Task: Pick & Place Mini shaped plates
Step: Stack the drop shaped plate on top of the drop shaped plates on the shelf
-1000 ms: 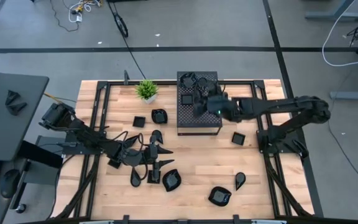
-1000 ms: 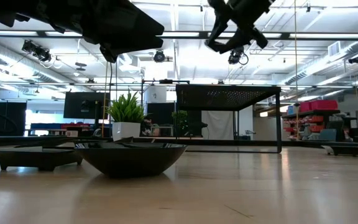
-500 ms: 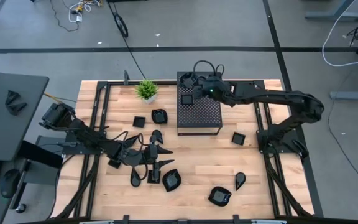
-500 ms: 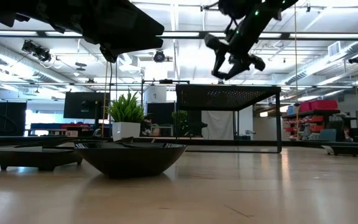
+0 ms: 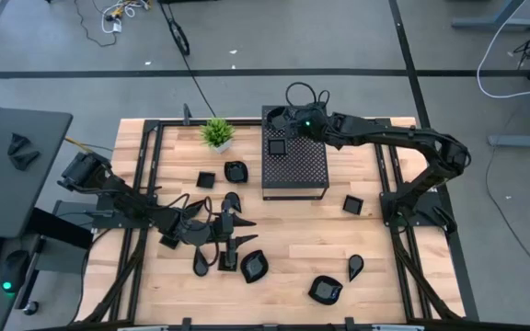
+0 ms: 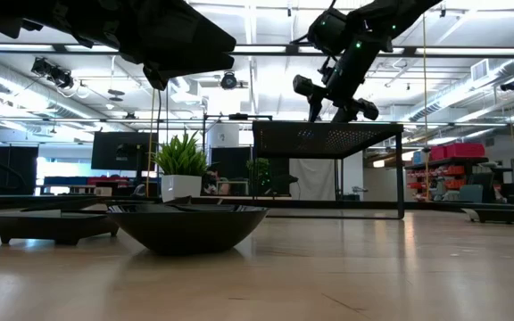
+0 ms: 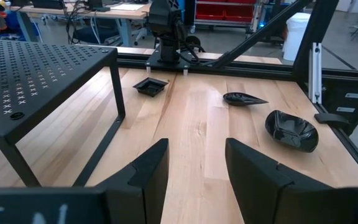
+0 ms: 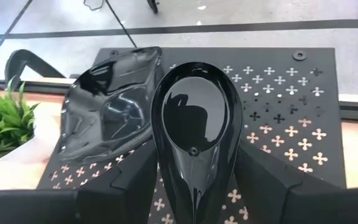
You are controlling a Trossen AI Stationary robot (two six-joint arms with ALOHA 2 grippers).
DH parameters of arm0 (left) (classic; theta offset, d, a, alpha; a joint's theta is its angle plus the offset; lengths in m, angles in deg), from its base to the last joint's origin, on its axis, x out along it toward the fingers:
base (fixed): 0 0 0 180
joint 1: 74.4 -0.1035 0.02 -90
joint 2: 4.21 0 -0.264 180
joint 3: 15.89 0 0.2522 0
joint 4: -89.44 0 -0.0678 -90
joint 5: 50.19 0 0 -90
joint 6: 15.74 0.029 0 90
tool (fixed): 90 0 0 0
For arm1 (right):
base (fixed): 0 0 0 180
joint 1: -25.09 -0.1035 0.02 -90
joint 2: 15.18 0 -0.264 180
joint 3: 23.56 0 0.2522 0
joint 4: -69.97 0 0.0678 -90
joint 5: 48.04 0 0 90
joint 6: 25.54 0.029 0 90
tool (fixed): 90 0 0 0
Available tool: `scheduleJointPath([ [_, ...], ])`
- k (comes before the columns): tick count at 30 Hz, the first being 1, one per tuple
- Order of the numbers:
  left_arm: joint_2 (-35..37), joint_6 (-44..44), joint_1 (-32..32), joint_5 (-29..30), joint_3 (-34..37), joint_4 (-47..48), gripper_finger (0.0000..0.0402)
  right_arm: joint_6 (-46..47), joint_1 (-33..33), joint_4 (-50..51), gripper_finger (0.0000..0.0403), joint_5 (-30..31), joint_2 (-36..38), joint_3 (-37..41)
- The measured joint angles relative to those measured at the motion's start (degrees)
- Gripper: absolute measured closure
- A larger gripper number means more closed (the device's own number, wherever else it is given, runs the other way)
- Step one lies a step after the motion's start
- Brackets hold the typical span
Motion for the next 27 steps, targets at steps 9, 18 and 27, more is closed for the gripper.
scheduleJointPath([
  [9,0.00,-0.02,-0.02,0.02,0.00,0.02,0.0236,0.69,1.28,-0.12,0.0199,-1.00,-0.54,0.00],
  [18,0.00,-0.02,-0.02,0.02,0.00,0.02,0.0236,0.49,1.32,-0.21,0.0199,-1.11,-0.54,0.00],
  [27,0.00,-0.05,-0.02,0.02,0.00,0.02,0.0236,1.87,1.95,-0.83,0.0199,-2.54,-0.54,0.00],
])
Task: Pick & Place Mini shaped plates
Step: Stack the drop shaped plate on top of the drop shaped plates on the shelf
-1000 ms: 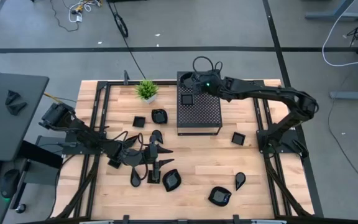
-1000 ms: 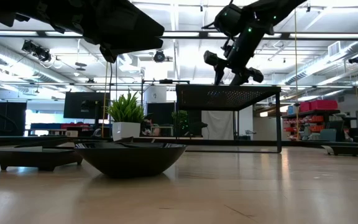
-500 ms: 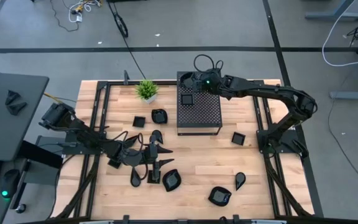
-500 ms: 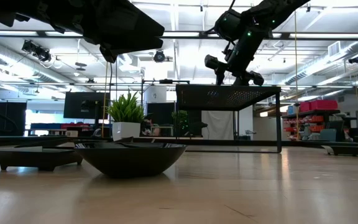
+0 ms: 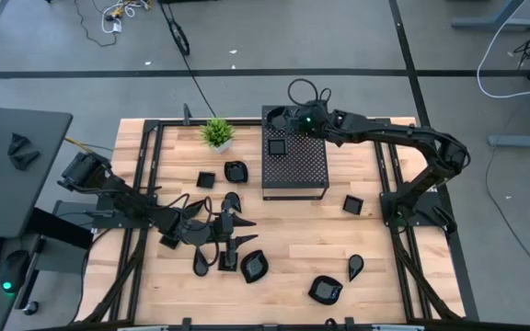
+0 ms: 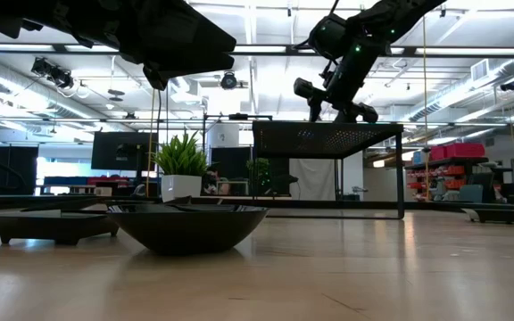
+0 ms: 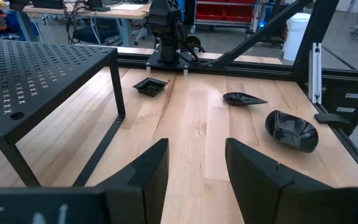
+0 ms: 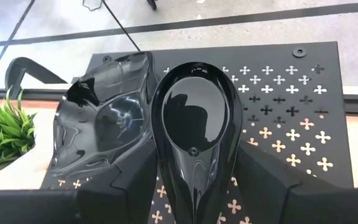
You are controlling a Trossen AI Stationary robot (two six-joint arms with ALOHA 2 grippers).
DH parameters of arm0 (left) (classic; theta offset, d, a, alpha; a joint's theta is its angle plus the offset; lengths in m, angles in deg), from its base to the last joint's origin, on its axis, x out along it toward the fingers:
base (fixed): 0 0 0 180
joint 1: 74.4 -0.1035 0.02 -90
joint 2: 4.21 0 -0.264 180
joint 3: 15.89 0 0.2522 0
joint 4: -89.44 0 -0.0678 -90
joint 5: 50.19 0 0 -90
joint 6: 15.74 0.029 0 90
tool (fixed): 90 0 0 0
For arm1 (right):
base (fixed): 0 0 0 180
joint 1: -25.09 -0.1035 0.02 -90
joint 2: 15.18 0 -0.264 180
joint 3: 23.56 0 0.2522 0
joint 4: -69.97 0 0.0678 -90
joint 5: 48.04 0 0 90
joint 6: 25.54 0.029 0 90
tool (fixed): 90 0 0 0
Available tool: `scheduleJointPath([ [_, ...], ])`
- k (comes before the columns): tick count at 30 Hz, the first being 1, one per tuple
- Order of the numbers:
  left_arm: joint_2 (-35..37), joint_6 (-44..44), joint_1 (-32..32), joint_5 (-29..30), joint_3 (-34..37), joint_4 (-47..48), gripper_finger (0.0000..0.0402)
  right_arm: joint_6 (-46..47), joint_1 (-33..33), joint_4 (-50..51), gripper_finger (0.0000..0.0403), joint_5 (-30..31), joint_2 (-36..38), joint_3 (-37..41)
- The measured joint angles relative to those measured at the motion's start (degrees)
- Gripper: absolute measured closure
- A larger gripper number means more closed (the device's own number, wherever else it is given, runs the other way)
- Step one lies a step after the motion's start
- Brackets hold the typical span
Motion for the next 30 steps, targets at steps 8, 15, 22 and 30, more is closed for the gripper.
scheduleJointPath([
  [8,0.00,-1.16,0.02,-0.02,0.00,0.00,0.0236,0.01,0.00,-0.13,0.0199,-0.02,0.00,0.00],
  [15,0.00,-1.13,0.02,0.00,0.00,-0.02,0.0236,-2.51,0.11,0.18,0.0188,-1.52,0.00,0.00],
  [22,0.00,-1.09,0.02,-0.02,0.00,0.00,0.0236,-3.20,0.11,0.21,0.0164,-1.57,0.00,0.00],
  [30,0.00,-1.07,0.02,-0.02,0.00,-0.02,0.0236,-3.40,0.11,-0.04,0.0149,-1.53,0.02,0.00],
])
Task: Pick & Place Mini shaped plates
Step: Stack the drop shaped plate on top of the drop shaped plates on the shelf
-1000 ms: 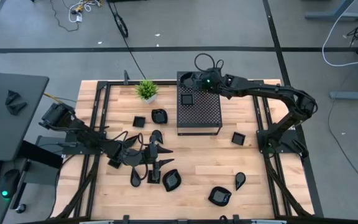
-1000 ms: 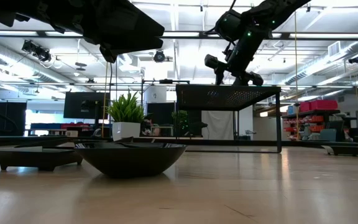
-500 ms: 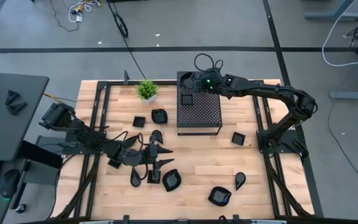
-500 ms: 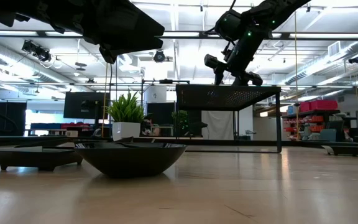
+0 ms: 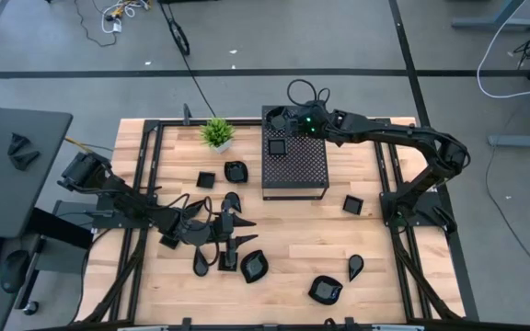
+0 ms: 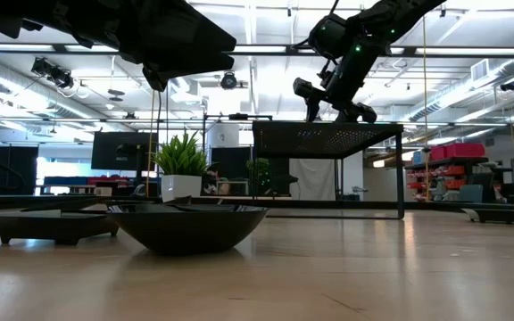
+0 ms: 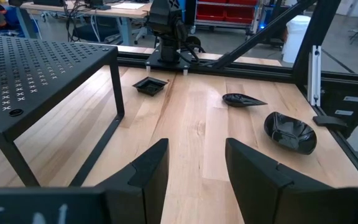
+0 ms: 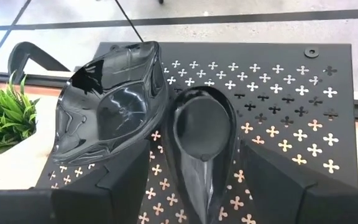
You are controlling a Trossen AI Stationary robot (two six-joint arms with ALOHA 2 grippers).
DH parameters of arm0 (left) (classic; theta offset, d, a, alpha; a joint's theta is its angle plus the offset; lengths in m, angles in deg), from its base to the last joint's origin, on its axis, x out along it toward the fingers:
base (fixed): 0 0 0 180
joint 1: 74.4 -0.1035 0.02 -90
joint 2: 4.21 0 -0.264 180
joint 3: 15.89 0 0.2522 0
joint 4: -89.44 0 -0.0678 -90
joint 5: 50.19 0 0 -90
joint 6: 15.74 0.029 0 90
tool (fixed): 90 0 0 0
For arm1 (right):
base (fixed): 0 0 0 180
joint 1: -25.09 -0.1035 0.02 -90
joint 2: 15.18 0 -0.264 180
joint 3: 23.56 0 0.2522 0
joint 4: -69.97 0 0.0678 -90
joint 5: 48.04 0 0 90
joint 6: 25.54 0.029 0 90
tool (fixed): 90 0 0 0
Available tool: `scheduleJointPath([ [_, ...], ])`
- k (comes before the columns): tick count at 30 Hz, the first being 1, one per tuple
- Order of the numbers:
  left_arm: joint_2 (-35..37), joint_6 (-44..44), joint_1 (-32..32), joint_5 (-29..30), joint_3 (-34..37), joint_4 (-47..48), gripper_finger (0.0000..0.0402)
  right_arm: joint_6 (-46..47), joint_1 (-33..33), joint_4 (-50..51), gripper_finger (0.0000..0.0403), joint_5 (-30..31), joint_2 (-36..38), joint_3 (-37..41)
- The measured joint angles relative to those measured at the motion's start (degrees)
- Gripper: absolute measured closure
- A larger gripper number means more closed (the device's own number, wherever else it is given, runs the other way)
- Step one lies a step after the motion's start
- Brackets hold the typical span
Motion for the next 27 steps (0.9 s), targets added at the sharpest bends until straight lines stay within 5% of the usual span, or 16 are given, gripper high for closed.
scheduleJointPath([
  [12,0.00,0.00,-0.02,0.00,0.00,0.00,0.0236,-3.21,0.00,-0.50,0.0162,-6.60,0.74,0.00],
  [27,0.00,0.00,0.00,0.01,0.00,0.00,0.0236,-7.35,-0.24,-0.15,0.0307,-7.04,1.62,0.00],
])
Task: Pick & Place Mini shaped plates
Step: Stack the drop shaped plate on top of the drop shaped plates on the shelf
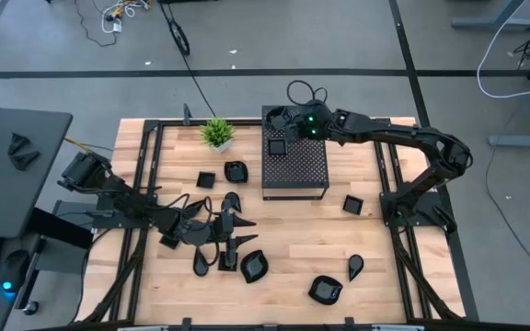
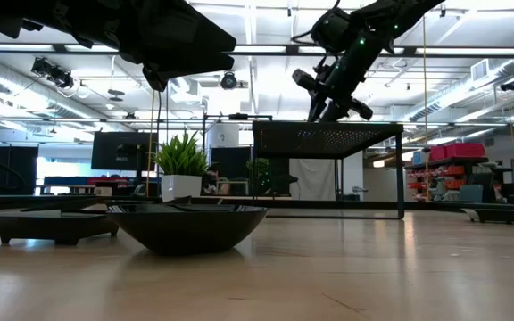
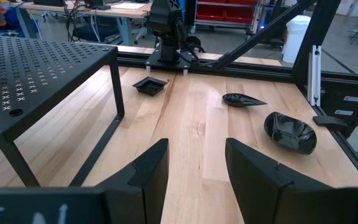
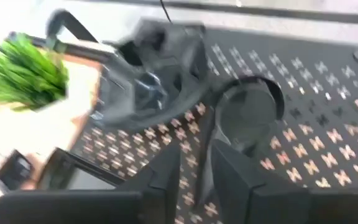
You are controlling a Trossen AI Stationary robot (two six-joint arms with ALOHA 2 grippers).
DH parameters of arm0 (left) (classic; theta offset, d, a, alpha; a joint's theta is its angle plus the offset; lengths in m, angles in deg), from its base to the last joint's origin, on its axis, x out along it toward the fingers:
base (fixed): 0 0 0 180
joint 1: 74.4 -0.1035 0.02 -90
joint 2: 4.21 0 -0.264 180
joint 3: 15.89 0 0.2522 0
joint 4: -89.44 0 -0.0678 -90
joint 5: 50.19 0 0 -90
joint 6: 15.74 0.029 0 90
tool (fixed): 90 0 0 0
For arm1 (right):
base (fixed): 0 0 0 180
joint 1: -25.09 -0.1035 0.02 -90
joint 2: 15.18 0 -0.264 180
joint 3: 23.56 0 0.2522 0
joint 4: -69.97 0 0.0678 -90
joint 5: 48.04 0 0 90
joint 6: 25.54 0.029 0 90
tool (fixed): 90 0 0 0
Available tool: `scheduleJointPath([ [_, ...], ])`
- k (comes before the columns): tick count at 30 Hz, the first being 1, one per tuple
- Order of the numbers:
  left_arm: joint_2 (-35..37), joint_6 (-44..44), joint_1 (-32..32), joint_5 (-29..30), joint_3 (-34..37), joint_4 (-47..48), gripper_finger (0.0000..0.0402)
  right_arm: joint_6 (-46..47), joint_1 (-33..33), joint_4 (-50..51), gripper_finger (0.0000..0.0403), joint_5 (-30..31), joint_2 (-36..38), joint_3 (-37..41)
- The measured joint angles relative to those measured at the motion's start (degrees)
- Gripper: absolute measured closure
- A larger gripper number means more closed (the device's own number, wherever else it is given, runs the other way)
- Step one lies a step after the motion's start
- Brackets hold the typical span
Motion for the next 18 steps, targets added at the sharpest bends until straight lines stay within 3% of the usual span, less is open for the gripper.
scheduleJointPath([
  [11,0.00,0.00,-0.01,0.00,0.00,0.02,0.0236,-3.42,-0.17,2.49,0.0361,0.18,2.59,0.00],
  [18,0.00,-0.61,0.00,0.01,0.00,0.15,0.0236,-4.69,0.10,-1.48,0.0389,5.37,2.16,3.91],
])
